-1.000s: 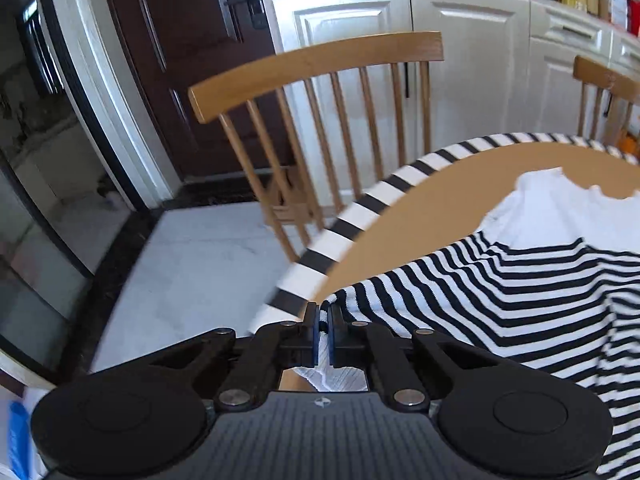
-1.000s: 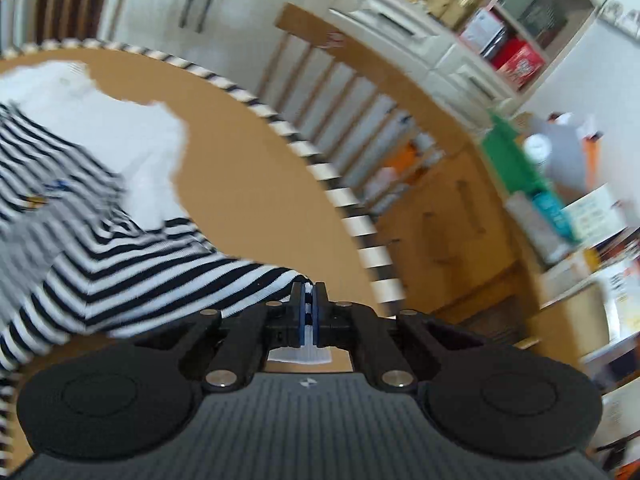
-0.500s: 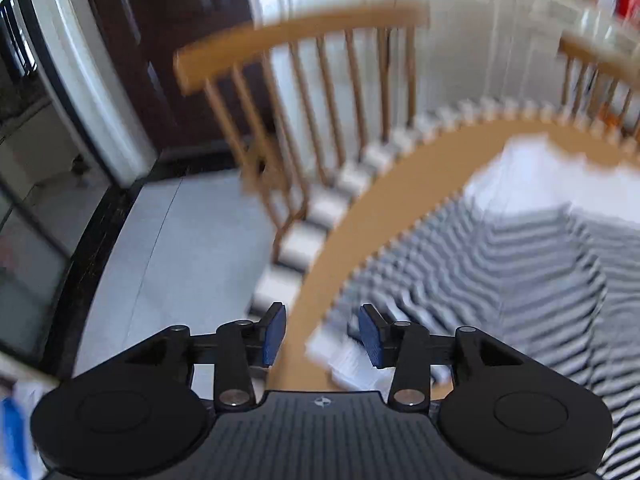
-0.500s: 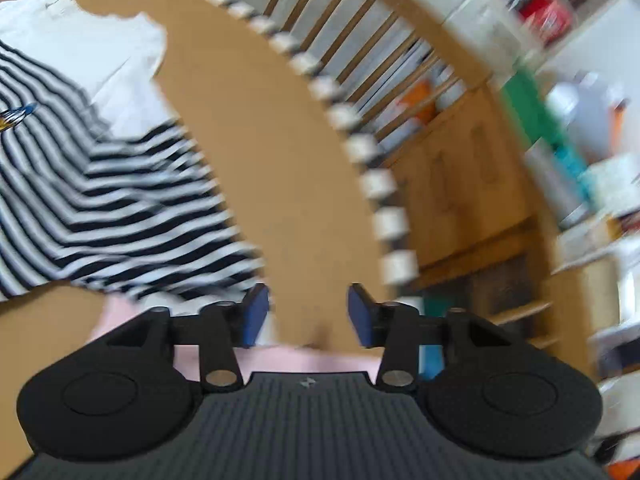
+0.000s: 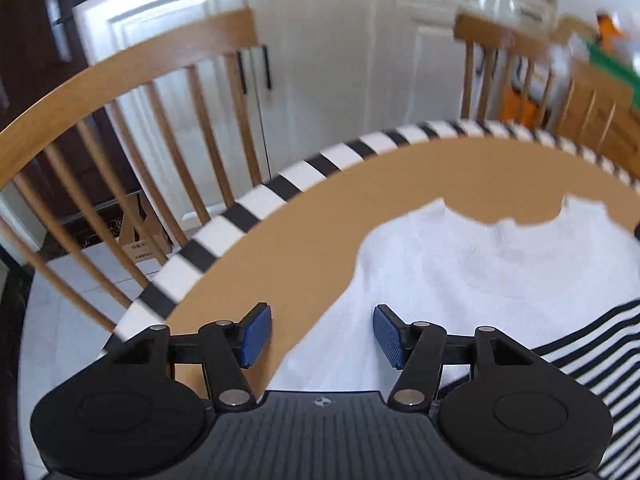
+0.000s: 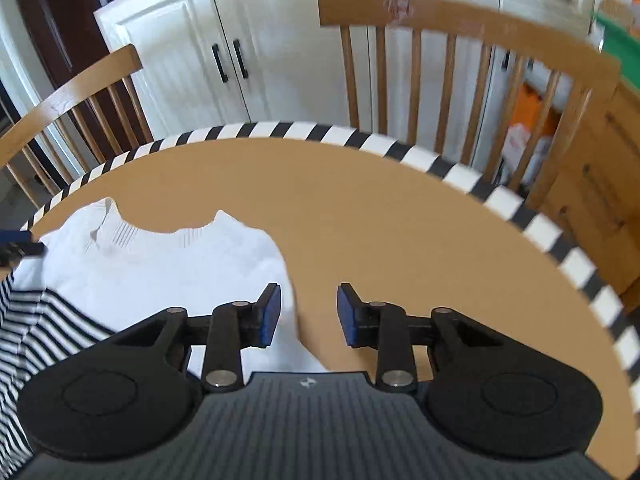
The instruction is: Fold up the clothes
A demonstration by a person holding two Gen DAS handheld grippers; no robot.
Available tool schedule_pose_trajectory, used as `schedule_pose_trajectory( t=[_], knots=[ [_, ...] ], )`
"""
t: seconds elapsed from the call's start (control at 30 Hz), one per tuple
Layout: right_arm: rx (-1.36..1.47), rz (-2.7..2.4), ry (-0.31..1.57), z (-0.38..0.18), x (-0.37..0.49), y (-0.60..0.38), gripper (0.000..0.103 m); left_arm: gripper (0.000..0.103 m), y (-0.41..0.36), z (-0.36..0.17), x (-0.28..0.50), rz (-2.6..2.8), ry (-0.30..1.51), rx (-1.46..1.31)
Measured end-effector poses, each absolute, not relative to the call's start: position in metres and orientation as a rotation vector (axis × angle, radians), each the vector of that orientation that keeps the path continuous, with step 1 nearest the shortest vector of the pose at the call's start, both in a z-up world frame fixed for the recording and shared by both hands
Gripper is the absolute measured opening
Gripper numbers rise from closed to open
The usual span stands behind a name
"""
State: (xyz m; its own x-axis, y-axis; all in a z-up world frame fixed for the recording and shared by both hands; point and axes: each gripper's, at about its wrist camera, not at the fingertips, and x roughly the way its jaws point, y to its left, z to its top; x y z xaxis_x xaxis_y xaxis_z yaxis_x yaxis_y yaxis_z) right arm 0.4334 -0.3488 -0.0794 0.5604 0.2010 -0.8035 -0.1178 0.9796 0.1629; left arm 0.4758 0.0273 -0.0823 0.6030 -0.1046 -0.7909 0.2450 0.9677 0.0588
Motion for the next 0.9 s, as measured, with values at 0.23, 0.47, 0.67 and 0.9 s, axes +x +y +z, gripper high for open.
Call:
schedule_pose_trajectory(
  t=[0.23, 0.47, 0.67, 0.9],
  knots=[
    [-0.130, 0.226, 0.982, -0.081, 0.439, -0.307, 0.000, 0.007, 0.017, -0.082, 0.483, -0.209, 0.895, 0.162],
    [-0.158, 0.176, 0.923, -0.066, 0.481, -0.302, 0.000, 0.005, 0.014, -0.083, 0.489, -0.053, 0.779, 0.143],
    [-0.266, 0.144, 0.964, -0.081, 0.502, -0.286, 0.000, 0.007, 0.013, -0.084, 0.493, -0.004, 0.789, 0.155],
    [-0.313, 0.222, 0.852, -0.050, 0.497, -0.292, 0.018, 0.059, 0.032, -0.042, 0.500, -0.151, 0.710, 0.137]
  ],
)
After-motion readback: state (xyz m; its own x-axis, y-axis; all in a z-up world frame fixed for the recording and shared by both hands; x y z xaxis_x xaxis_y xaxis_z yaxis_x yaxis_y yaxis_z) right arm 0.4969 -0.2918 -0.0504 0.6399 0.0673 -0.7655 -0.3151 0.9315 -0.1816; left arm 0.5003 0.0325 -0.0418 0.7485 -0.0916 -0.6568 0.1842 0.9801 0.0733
